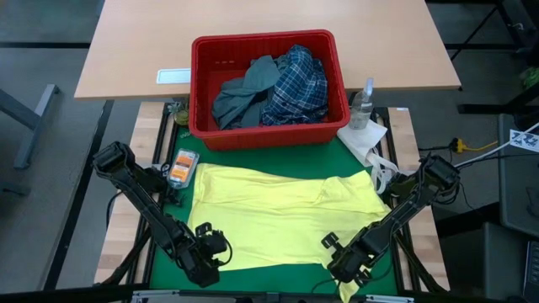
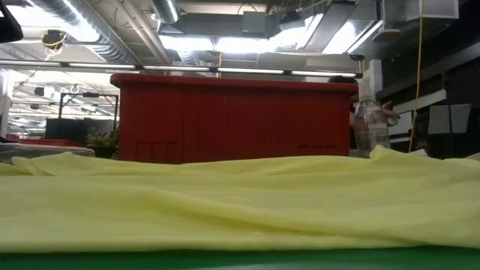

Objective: Fold Laundry from Bin
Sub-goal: Fold the yellow shirt

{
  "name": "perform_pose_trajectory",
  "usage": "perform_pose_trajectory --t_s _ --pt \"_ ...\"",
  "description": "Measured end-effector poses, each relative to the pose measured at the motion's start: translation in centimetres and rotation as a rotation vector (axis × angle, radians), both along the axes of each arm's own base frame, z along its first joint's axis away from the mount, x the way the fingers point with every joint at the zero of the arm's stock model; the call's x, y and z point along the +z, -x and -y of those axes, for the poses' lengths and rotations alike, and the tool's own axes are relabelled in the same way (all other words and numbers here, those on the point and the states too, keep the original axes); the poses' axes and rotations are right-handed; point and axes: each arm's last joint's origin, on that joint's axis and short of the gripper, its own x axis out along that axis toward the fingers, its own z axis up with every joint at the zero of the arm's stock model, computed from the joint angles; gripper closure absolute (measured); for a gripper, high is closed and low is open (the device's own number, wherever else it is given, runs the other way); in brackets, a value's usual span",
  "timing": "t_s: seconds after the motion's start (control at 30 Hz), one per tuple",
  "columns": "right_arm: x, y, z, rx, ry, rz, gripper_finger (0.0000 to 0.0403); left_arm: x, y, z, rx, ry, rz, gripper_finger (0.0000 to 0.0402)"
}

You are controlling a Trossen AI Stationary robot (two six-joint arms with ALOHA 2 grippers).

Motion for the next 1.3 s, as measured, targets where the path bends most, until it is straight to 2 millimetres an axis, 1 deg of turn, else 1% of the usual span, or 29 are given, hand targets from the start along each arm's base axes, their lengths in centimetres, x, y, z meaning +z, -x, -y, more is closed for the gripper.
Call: perform_pose_trajectory --t_s 0.1,0.23,0.3,0.4,0.57,0.73,0.83,0.9,1.03,1.3 --pt "0.7 0.0 0.0 0.000 0.031 -0.028 0.0378 -0.1 0.5 0.5 -0.033 0.019 -0.024 0.0231" --pt "2.2 0.0 0.0 -0.001 0.086 -0.072 0.0394 -0.2 1.8 1.7 -0.096 0.038 -0.051 0.0231" --pt "3.0 -0.2 -0.1 -0.003 0.111 -0.067 0.0398 -0.3 2.5 2.3 -0.121 0.038 -0.057 0.0231" --pt "4.1 -0.5 -0.3 0.013 0.124 -0.045 0.0392 -0.5 3.4 3.1 -0.148 0.039 -0.061 0.0231" --pt "5.6 -0.9 -0.7 0.031 0.128 -0.013 0.0388 -2.0 4.9 4.6 -0.163 0.048 -0.137 0.0231" --pt "6.3 -1.0 -0.8 0.031 0.126 -0.011 0.0399 -4.3 6.0 5.8 -0.228 0.001 -0.213 0.0231" --pt "6.5 -1.1 -0.8 0.031 0.122 -0.007 0.0396 -5.5 6.1 6.0 -0.219 -0.041 -0.229 0.0231" --pt "6.7 -1.1 -0.9 0.030 0.117 -0.004 0.0392 -5.9 5.9 6.0 -0.206 -0.063 -0.221 0.0232" --pt "7.3 -1.2 -1.1 0.030 0.108 0.004 0.0390 -5.9 5.5 5.6 -0.185 -0.072 -0.210 0.0238" --pt "8.1 -1.2 -0.9 0.029 0.134 -0.011 0.0389 -5.7 5.2 5.4 -0.173 -0.051 -0.228 0.0267"
